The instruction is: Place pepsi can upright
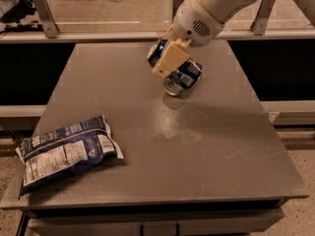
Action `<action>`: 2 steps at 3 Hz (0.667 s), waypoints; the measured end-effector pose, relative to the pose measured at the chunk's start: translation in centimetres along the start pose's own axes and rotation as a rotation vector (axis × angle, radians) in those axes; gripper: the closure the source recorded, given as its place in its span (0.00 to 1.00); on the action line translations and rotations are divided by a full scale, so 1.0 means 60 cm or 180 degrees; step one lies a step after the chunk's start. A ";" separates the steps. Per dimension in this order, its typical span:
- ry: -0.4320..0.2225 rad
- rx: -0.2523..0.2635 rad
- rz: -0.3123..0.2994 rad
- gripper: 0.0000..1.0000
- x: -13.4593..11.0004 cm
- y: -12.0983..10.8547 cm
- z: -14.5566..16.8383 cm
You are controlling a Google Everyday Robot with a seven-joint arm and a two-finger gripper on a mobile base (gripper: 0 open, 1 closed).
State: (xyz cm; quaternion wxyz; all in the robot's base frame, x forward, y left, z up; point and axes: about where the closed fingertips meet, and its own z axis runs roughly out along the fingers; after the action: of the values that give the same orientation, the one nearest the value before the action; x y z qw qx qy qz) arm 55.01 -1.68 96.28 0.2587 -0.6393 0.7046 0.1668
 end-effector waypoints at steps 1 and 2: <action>-0.0597 -0.0127 -0.0072 1.00 -0.003 -0.002 0.017; -0.1483 -0.0204 -0.0264 1.00 -0.003 0.020 -0.013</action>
Offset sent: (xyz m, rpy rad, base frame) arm -0.0637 -0.0554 0.0599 0.8985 -0.1903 0.3326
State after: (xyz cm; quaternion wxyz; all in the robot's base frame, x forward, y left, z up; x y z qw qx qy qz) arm 53.73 -1.84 96.88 0.4005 -0.6198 0.5934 0.3214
